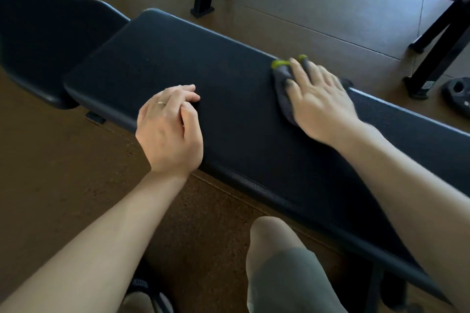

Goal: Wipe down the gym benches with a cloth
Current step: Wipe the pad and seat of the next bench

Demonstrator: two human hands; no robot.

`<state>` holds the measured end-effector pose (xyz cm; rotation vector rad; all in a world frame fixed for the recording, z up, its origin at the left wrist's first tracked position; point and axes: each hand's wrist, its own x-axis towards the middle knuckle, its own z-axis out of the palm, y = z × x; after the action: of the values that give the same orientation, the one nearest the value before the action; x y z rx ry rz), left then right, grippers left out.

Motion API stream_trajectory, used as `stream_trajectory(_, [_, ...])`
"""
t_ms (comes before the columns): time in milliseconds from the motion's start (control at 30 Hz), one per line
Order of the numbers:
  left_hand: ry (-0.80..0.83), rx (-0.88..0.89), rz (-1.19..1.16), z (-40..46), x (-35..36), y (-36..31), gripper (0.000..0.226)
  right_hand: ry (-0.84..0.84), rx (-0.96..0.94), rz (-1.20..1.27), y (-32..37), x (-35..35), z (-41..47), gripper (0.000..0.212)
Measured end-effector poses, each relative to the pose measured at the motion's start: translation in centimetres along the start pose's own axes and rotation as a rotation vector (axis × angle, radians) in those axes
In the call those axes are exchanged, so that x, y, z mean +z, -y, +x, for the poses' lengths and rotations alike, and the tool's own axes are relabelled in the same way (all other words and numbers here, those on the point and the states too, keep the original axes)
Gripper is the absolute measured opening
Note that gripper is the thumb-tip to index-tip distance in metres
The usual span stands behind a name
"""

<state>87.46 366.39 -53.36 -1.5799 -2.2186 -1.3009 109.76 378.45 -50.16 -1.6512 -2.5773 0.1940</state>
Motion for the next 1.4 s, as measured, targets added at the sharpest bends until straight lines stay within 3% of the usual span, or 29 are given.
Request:
stream_trajectory(133, [-0.006, 0.028, 0.014, 0.0, 0.1, 0.1, 0.042, 0.067, 0.121, -0.001, -1.4, -0.1, -3.5, 0.067])
stream_trajectory(400, [0.036, 0.004, 0.056, -0.3, -0.1, -0.3, 0.037, 0.127, 0.107, 0.064, 2.3, 0.1, 6.2, 0.062])
stream_trajectory(600, [0.052, 0.001, 0.082, -0.2, -0.1, -0.5, 0.036, 0.119, -0.213, 0.002, 3.0, 0.6, -5.5, 0.067])
stream_trajectory(700, [0.075, 0.024, 0.099, -0.2, -0.4, -0.5, 0.033, 0.134, -0.282, -0.012, 2.8, 0.5, -4.2, 0.068])
stream_trajectory(900, [0.140, -0.009, 0.150, 0.0, -0.5, -0.6, 0.032, 0.147, -0.104, 0.051, 7.4, 0.9, 4.3, 0.063])
stream_trajectory(1067, [0.211, 0.043, 0.153, 0.2, -0.8, -0.5, 0.028, 0.126, -0.227, 0.058, 8.4, 0.9, -4.8, 0.066])
stream_trajectory(1167, [0.352, 0.199, 0.124, 2.3, -2.8, 1.2, 0.034, 0.191, -0.276, 0.006, 8.1, 0.8, -10.6, 0.066])
stream_trajectory(1233, [0.350, 0.276, 0.202, 5.6, -4.5, 5.0, 0.035, 0.190, -0.262, -0.038, 8.1, 1.1, -11.1, 0.067])
stream_trajectory(1400, [0.310, -0.056, 0.307, 12.6, -5.8, 13.3, 0.025, 0.123, -0.275, -0.015, 14.7, 2.0, -6.1, 0.067])
